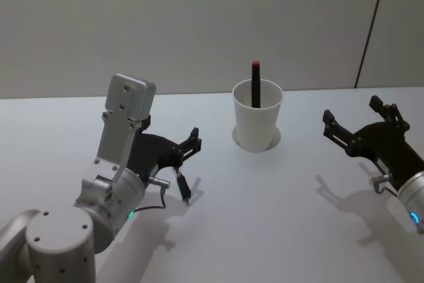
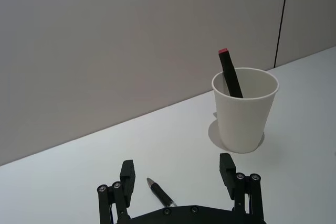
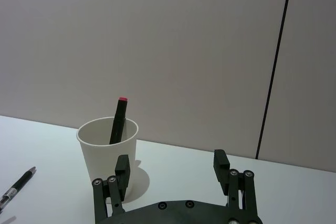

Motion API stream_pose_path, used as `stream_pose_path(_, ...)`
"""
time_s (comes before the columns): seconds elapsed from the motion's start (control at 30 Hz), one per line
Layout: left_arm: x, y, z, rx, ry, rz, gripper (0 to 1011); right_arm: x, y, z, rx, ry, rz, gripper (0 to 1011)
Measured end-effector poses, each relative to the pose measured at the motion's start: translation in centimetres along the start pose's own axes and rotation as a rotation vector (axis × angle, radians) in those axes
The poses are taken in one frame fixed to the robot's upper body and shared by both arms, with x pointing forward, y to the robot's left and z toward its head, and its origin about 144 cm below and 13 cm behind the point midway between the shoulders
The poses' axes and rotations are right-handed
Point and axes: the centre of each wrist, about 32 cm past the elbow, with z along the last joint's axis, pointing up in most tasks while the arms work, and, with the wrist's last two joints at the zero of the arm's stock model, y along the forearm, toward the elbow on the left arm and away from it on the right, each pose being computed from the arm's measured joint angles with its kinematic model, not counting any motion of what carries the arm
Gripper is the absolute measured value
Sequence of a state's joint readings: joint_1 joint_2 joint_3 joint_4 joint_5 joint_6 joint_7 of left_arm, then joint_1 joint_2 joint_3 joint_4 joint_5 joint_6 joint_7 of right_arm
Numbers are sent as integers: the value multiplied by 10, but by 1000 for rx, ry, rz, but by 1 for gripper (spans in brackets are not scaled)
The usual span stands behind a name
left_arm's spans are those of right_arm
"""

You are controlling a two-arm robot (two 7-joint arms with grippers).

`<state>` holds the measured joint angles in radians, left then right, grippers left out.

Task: Place the pen into the pen holder.

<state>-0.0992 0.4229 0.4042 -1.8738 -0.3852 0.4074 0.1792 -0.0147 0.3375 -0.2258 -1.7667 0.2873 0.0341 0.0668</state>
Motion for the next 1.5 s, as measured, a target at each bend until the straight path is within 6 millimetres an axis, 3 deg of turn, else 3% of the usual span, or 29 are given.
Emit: stream_pose_path(1.5,-23,-35,-14,241,140,92,1001,0,0,0,0,0,0,1001)
